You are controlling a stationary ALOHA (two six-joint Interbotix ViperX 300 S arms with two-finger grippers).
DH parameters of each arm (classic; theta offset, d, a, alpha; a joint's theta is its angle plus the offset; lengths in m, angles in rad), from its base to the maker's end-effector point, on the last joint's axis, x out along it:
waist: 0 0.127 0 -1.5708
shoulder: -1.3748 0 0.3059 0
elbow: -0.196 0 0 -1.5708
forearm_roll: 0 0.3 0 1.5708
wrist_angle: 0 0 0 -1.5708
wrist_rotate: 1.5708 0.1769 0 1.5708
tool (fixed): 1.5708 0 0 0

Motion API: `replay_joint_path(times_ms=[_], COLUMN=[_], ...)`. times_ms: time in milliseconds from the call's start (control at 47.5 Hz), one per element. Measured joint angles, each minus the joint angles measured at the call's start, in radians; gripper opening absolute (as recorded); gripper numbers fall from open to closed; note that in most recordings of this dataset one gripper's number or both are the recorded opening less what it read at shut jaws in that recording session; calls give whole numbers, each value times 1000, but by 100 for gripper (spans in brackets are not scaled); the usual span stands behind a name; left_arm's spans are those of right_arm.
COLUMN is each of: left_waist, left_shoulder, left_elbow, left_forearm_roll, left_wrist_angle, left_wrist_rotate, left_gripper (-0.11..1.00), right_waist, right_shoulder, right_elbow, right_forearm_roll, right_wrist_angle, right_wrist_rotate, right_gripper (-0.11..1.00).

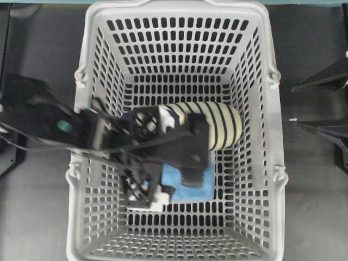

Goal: Pick up the blue cloth from the shopping basket with the left arm.
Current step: 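Move the left gripper into the basket and lower it over the blue cloth, then close the left gripper on the edge of the light-blue cloth, then lift the held blue cloth upward out of the basket with the left gripper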

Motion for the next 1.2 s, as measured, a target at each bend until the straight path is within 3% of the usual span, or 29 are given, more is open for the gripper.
replay_joint_path(times_ms=[442,843,948,1138,1201], left_waist=[-3,-5,-5,-8,-6], left_shoulder=[121,144,144,140,133], left_elbow=[81,133,135,135,137], left_forearm_roll=[2,2,2,2,0], left_wrist_angle=[-140,-160,-160,-158,-155], left_wrist_rotate=[-41,-60,-52,-44,-44], left_gripper=[89,86,73,25,15], right_waist=[0,0,0,0,0], right_shoulder=[0,0,0,0,0], right_elbow=[0,3,3,6,6], right_forearm_roll=[0,0,0,0,0], right_wrist_angle=[0,0,0,0,0], right_wrist_rotate=[0,0,0,0,0], right_gripper=[75,75,75,75,75])
